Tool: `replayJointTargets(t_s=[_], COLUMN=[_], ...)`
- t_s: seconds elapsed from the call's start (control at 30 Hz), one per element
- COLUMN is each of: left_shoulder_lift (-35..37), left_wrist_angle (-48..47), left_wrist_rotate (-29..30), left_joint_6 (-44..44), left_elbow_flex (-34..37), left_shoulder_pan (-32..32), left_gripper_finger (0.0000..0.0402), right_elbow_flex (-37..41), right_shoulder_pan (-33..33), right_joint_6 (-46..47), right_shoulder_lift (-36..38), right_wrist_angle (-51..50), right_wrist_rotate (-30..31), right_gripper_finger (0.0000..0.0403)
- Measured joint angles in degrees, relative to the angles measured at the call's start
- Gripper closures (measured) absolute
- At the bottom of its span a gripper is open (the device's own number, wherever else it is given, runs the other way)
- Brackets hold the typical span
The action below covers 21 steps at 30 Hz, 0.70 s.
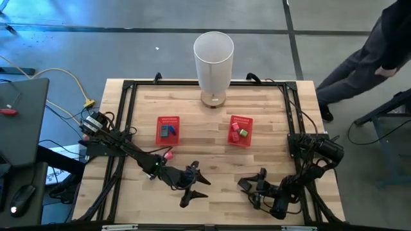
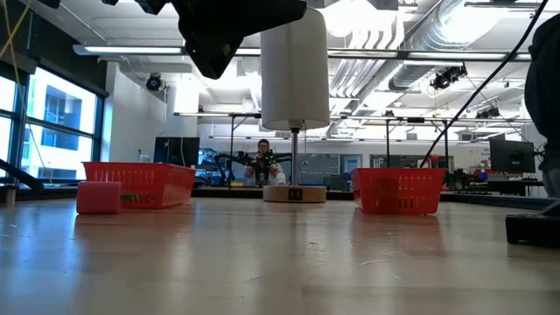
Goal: Pick & Place Office items
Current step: Put the black digital timer into the left red bin
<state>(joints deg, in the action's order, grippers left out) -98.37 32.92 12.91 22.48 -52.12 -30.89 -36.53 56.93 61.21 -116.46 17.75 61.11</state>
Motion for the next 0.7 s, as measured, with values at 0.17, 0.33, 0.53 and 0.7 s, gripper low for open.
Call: replayJointTargets(t_s=[0.17, 0.33, 0.53, 0.7], left_shoulder_lift=[0.0, 0.0, 0.0, 0.0], left_wrist_angle=[-1.2, -1.9, -1.9, -2.0], left_wrist_rotate=[0.0, 0.0, 0.0, 0.3], left_joint_6=[0.0, 0.0, -3.3, -11.8], left_elbow_flex=[0.0, 0.0, 0.0, 0.0], left_shoulder_pan=[0.0, 0.0, 0.0, 0.0], left_gripper_finger=[0.0157, 0.0157, 0.0157, 0.0157], right_elbow_flex=[0.0, 0.1, 0.1, 0.3], right_shoulder_pan=[0.4, 0.6, 0.6, 0.6], right_joint_6=[0.1, 0.2, 0.4, 0.1], right_shoulder_lift=[0.0, 0.0, 0.0, 0.7], right_wrist_angle=[-0.1, -0.3, 0.5, 3.1], right_wrist_rotate=[-0.1, -0.6, -0.7, -1.2], right_gripper_finger=[0.0169, 0.023, 0.0262, 0.0262])
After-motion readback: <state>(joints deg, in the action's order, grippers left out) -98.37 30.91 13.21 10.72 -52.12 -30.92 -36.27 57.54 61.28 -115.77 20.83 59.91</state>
